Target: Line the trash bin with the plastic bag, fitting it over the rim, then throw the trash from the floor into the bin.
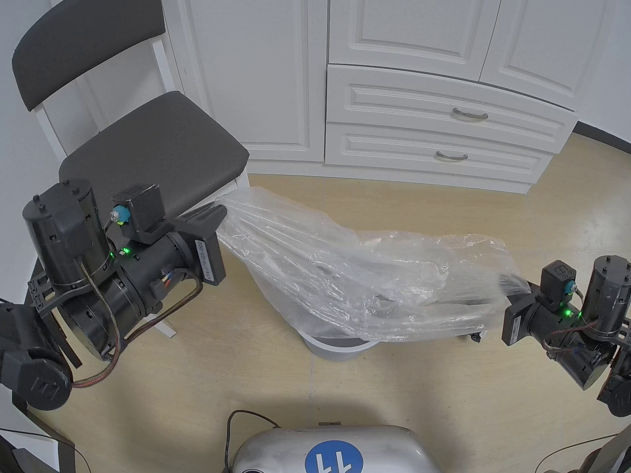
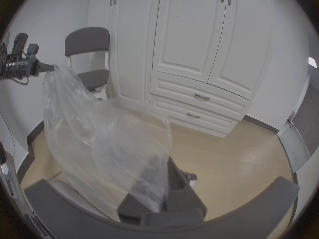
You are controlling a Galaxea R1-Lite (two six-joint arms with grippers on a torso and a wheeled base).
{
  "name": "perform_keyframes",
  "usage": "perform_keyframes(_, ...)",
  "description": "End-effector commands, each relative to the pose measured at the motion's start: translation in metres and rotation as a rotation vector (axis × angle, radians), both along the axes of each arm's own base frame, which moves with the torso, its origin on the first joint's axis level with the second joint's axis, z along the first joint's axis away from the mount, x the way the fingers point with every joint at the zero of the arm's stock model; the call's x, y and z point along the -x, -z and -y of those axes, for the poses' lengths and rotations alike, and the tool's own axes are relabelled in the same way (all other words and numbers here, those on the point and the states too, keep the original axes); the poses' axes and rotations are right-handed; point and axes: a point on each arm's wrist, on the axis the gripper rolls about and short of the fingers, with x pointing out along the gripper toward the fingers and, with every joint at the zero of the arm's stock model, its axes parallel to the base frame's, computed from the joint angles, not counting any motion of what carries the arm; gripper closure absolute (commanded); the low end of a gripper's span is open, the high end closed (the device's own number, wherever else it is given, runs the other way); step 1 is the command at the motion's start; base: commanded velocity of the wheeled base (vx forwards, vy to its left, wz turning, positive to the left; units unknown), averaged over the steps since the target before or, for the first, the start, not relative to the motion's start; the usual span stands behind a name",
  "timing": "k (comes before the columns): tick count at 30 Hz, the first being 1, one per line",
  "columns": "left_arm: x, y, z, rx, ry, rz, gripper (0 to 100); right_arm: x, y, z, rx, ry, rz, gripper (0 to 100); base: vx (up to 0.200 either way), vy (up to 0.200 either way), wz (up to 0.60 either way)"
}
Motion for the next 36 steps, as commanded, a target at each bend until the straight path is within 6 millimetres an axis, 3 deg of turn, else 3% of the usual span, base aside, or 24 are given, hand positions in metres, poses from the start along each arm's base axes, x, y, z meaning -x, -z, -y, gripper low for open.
perform_keyframes(1, 0.002, 0.009, 0.027, 0.027, 0.054, 0.034, 100, -0.002, 0.0, -0.014, -0.04, -0.054, 0.055, 100, 0.0, 0.0, 0.0)
perform_keyframes(7, 0.004, 0.013, 0.055, 0.138, 0.134, 0.151, 100, -0.008, -0.007, -0.028, -0.134, -0.09, 0.191, 100, 0.0, 0.0, 0.0)
perform_keyframes(11, 0.006, 0.02, 0.066, 0.182, 0.17, 0.207, 100, -0.002, -0.012, -0.038, -0.202, -0.144, 0.281, 100, 0.0, 0.0, 0.0)
perform_keyframes(18, 0.023, 0.02, 0.084, 0.23, 0.254, 0.227, 100, 0.019, -0.01, -0.054, -0.23, -0.316, 0.275, 100, 0.0, 0.0, 0.0)
perform_keyframes(25, 0.031, 0.022, 0.092, 0.23, 0.291, 0.216, 100, 0.026, -0.008, -0.062, -0.266, -0.363, 0.25, 100, 0.0, 0.0, 0.0)
perform_keyframes(32, 0.022, 0.017, 0.081, 0.237, 0.238, 0.235, 100, 0.022, -0.012, -0.056, -0.269, -0.32, 0.272, 100, 0.0, 0.0, 0.0)
perform_keyframes(36, -0.013, 0.009, 0.039, 0.175, 0.053, 0.297, 100, 0.003, -0.018, -0.024, -0.176, -0.154, 0.331, 100, 0.0, 0.0, 0.0)
